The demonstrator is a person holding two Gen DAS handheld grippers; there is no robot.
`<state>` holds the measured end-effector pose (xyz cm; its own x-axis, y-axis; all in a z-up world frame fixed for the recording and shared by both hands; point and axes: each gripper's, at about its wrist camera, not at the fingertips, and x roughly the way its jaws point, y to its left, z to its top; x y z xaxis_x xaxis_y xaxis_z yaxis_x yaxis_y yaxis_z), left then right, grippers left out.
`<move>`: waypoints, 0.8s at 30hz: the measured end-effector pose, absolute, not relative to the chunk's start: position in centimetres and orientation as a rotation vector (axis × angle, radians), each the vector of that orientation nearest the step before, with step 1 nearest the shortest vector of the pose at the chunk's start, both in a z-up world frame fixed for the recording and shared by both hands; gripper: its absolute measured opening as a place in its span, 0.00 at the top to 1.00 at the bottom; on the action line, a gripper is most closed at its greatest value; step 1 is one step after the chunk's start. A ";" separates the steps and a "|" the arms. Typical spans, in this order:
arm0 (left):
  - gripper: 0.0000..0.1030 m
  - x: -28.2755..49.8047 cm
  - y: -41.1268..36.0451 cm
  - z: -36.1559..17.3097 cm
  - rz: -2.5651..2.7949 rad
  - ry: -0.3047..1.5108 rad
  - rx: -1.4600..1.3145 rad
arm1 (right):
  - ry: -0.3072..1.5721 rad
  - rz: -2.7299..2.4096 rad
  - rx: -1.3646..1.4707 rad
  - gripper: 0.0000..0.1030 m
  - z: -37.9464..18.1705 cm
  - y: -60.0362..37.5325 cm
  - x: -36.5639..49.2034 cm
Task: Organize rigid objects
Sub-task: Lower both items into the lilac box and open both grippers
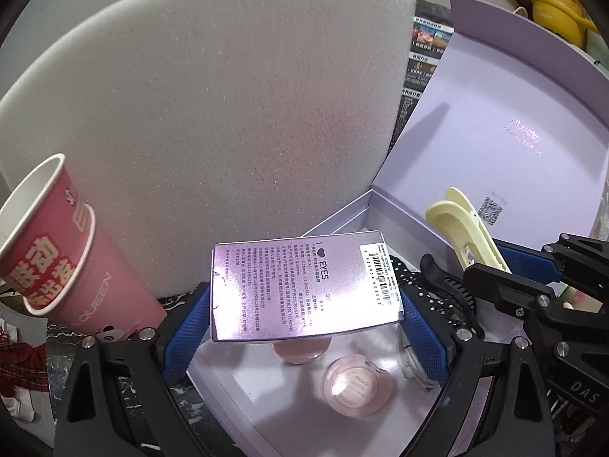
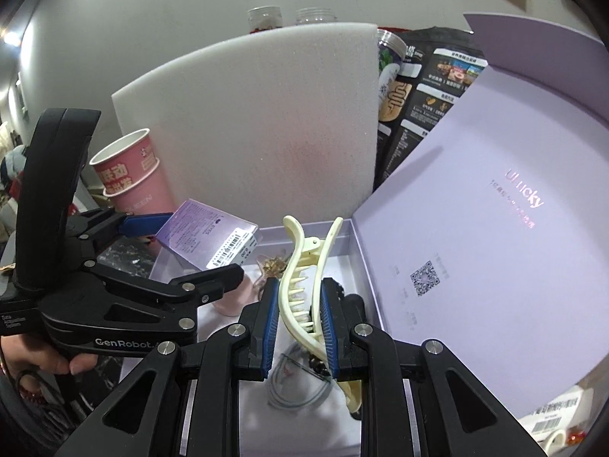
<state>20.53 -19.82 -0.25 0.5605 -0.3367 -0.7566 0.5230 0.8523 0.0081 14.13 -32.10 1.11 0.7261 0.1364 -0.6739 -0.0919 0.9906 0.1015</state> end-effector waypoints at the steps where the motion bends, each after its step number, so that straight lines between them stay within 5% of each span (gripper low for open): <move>1: 0.08 20.7 -19.9 -0.5 -0.512 0.838 0.247 | 0.752 0.123 0.061 0.80 0.9 -32.1 14.3; 15: 0.07 22.7 -21.6 -3.3 -0.523 0.956 0.291 | 0.824 0.096 0.089 0.79 -1.4 -32.4 15.6; 19: 0.07 23.0 -21.9 -4.1 -0.519 1.011 0.292 | 0.833 0.075 0.109 0.63 -1.6 -32.9 15.6; 24: 0.07 22.9 -22.2 -4.3 -0.489 1.024 0.311 | 0.827 0.069 0.118 0.63 -1.3 -33.2 15.1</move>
